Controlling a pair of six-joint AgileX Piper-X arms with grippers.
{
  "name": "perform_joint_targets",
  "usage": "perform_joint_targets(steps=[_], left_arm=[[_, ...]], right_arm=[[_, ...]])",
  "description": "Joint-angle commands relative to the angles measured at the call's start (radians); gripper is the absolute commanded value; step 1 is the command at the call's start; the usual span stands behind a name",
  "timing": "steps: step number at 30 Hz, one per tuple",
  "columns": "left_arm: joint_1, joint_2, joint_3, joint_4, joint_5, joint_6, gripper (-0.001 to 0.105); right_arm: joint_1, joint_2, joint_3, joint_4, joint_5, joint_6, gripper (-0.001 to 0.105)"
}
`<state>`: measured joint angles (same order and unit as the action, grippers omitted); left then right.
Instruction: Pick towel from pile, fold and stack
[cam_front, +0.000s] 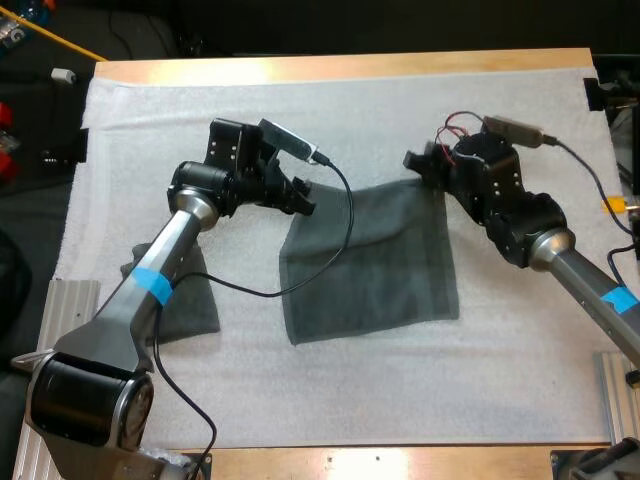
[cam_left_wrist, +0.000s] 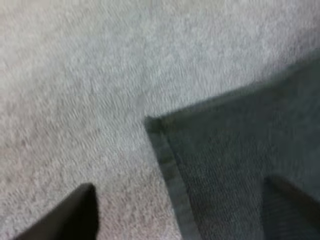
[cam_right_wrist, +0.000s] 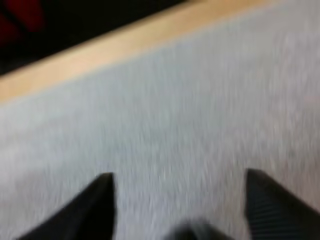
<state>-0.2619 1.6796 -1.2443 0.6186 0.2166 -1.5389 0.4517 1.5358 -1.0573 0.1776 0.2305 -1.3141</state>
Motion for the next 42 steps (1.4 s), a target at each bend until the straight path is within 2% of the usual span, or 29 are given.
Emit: perform_joint_targets(steps=[1, 7, 13, 20, 27, 31, 35, 38, 42], left_arm=[[-0.002, -0.008, -0.027, 0.011, 0.002, -0.004, 0.071], [-0.002, -0.044, -0.148, 0.146, -0.005, 0.004, 0.069], [-0.002, -0.181, -0.198, 0.219, -0.01, 0.004, 0.07], [-0.002, -0.387, -0.199, 0.348, 0.001, -0.009, 0.07], [-0.002, -0.593, -0.199, 0.51, 0.011, -0.082, 0.07], [-0.002, -0.695, -0.199, 0.617, 0.087, -0.098, 0.07], [-0.002, -0.767, -0.187, 0.693, 0.112, -0.115, 0.07], [-0.002, -0.817, -0.164, 0.735, 0.112, -0.125, 0.07], [-0.002, -0.868, -0.099, 0.763, 0.113, -0.125, 0.07]], right_arm=[[-0.01, -0.005, -0.005, -0.03, 0.026, -0.027, 0.079], [-0.01, -0.05, -0.059, 0.052, 0.027, -0.104, 0.079], [-0.01, -0.163, -0.095, 0.18, 0.023, -0.166, 0.079], [-0.01, -0.342, -0.095, 0.43, -0.034, -0.189, 0.079], [-0.005, -0.538, -0.095, 0.667, -0.074, -0.194, 0.079], [-0.005, -0.64, -0.095, 0.745, -0.076, -0.194, 0.079], [-0.005, -0.712, -0.095, 0.838, -0.077, -0.188, 0.079], [-0.005, -0.751, -0.095, 0.942, -0.101, -0.17, 0.079], [-0.005, -0.773, -0.08, 1.056, -0.191, -0.17, 0.079]])
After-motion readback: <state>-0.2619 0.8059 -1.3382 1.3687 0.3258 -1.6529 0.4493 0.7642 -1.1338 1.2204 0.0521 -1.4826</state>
